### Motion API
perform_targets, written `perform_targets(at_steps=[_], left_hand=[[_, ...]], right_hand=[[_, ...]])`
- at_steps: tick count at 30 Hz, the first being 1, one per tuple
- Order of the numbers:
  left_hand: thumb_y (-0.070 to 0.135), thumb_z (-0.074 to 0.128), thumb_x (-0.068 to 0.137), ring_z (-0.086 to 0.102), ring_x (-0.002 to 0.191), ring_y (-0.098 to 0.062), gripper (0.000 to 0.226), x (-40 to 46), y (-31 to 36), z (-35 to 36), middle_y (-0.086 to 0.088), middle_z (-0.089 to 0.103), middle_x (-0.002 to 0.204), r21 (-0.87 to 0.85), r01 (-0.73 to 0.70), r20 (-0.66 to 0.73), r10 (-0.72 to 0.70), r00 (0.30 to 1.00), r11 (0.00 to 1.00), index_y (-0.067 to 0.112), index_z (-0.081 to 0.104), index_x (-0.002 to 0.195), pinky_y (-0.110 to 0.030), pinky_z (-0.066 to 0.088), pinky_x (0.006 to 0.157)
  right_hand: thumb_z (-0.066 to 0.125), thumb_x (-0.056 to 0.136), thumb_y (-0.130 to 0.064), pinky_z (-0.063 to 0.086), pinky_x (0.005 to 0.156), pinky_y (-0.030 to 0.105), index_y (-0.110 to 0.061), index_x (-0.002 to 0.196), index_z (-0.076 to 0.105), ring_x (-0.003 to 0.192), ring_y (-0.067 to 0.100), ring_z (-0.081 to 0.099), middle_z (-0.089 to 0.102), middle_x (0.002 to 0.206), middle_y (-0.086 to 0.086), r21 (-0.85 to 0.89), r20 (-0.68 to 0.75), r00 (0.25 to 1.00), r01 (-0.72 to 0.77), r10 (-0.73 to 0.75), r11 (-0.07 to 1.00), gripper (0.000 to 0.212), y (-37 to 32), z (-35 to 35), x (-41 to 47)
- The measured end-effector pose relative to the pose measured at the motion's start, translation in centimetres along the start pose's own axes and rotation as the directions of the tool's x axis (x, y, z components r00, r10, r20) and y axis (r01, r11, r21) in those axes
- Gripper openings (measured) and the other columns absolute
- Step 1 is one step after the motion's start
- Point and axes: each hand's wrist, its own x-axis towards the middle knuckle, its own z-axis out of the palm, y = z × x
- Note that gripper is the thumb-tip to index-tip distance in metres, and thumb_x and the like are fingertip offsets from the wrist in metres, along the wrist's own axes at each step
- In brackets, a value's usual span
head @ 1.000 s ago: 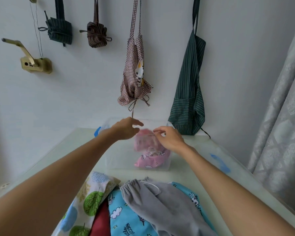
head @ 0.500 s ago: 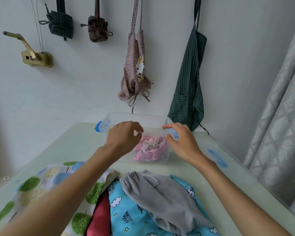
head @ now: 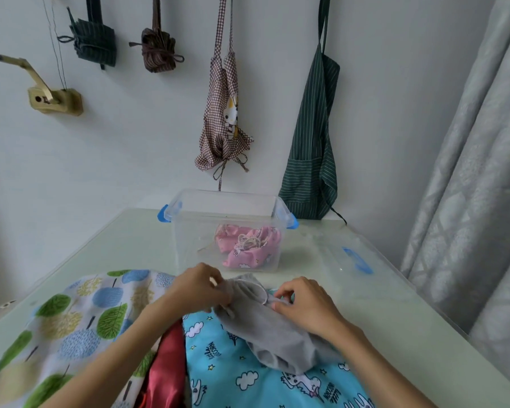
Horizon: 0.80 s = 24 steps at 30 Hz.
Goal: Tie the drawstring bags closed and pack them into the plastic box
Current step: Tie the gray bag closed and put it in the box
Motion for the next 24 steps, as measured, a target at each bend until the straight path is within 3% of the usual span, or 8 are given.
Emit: perform_targets(at_steps=[4, 8, 11, 13, 15, 18, 21, 24], left_hand=[[0.008, 0.079, 0.068, 0.062, 0.068, -0.021, 0.026, 1.8, 1.8, -2.4, 0.006, 0.064, 0.064, -0.312, -0.210, -0.200, 0.152, 0.968, 0.927, 0.024, 0.059, 0.061, -0.047, 0.057, 0.078], [-0.004, 0.070, 0.070, 0.063, 0.073, -0.012, 0.034, 1.1, 5.9, -4.5, 0.011, 0.063, 0.066, -0.154, -0.583, -0.585, 0.402, 0.705, 0.798, 0.026, 0.056, 0.062, -0.035, 0.056, 0.074], [-0.012, 0.064, 0.072, 0.063, 0.075, -0.010, 0.040, -0.5, 7.5, -4.4, 0.009, 0.063, 0.069, -0.095, -0.679, -0.681, 0.449, 0.578, 0.728, 0.025, 0.053, 0.063, -0.023, 0.055, 0.069], [-0.002, 0.066, 0.073, 0.066, 0.075, -0.011, 0.030, -0.8, 6.6, -3.1, 0.009, 0.067, 0.073, -0.088, -0.644, -0.638, 0.453, 0.623, 0.760, 0.025, 0.056, 0.064, -0.031, 0.057, 0.069], [0.009, 0.070, 0.072, 0.068, 0.074, -0.009, 0.023, -0.8, 4.7, -1.0, 0.011, 0.070, 0.076, -0.061, -0.512, -0.537, 0.405, 0.740, 0.857, 0.027, 0.058, 0.065, -0.031, 0.053, 0.068], [0.015, 0.077, 0.069, 0.066, 0.078, 0.001, 0.028, -1.5, 1.3, 2.0, 0.018, 0.069, 0.074, -0.002, -0.375, -0.301, 0.357, 0.884, 0.927, 0.034, 0.058, 0.062, -0.027, 0.050, 0.070], [0.028, 0.076, 0.063, 0.068, 0.076, -0.002, 0.016, -2.6, -0.7, 3.1, 0.014, 0.070, 0.071, -0.110, -0.315, -0.153, 0.297, 0.943, 0.943, 0.026, 0.061, 0.066, -0.036, 0.057, 0.075], [0.030, 0.075, 0.059, 0.071, 0.078, -0.009, 0.029, -3.2, -0.9, 3.4, 0.009, 0.073, 0.078, -0.280, -0.259, -0.090, 0.244, 0.966, 0.924, 0.019, 0.054, 0.076, -0.037, 0.058, 0.076]], right_hand=[[0.067, 0.085, -0.025, 0.052, 0.074, 0.029, -0.024, 0.089, 0.069, 0.076, 0.012, 0.061, 0.065, 0.079, -0.009, 0.240, -0.240, 0.970, 0.016, 0.044, 0.971, 0.005, -0.4, -2.2, 1.5], [0.068, 0.085, -0.026, 0.048, 0.067, 0.024, -0.027, 0.086, 0.064, 0.070, 0.009, 0.060, 0.065, 0.076, -0.008, 0.382, -0.522, 0.852, 0.205, 0.027, 0.901, 0.004, -1.2, -5.1, 2.6], [0.069, 0.084, -0.025, 0.046, 0.067, 0.021, -0.029, 0.086, 0.064, 0.072, 0.009, 0.061, 0.067, 0.078, -0.007, 0.389, -0.622, 0.783, 0.278, 0.028, 0.878, 0.007, -1.1, -5.9, 2.3], [0.067, 0.085, -0.022, 0.048, 0.069, 0.021, -0.028, 0.089, 0.066, 0.074, 0.008, 0.061, 0.068, 0.081, -0.009, 0.455, -0.522, 0.851, 0.215, 0.062, 0.864, 0.008, -0.5, -5.6, 1.7], [0.064, 0.088, -0.020, 0.046, 0.073, 0.021, -0.025, 0.103, 0.064, 0.085, 0.011, 0.061, 0.066, 0.091, -0.009, 0.512, -0.251, 0.961, 0.032, 0.114, 0.858, 0.016, 0.6, -4.8, 0.7], [0.059, 0.091, -0.016, 0.047, 0.084, 0.028, -0.021, 0.120, 0.056, 0.101, 0.016, 0.058, 0.061, 0.111, -0.001, 0.532, 0.120, 0.957, -0.286, 0.263, 0.797, 0.030, 2.8, -3.0, -1.3], [0.054, 0.094, -0.019, 0.049, 0.071, 0.017, -0.018, 0.113, 0.063, 0.088, 0.008, 0.061, 0.066, 0.102, -0.002, 0.582, 0.118, 0.946, -0.313, 0.303, 0.751, 0.021, 3.6, -2.2, -3.7], [0.055, 0.092, -0.037, 0.040, 0.061, 0.011, -0.024, 0.101, 0.069, 0.082, 0.006, 0.064, 0.070, 0.091, -0.006, 0.650, 0.065, 0.971, -0.215, 0.229, 0.729, 0.021, 2.3, -2.3, -5.5]])
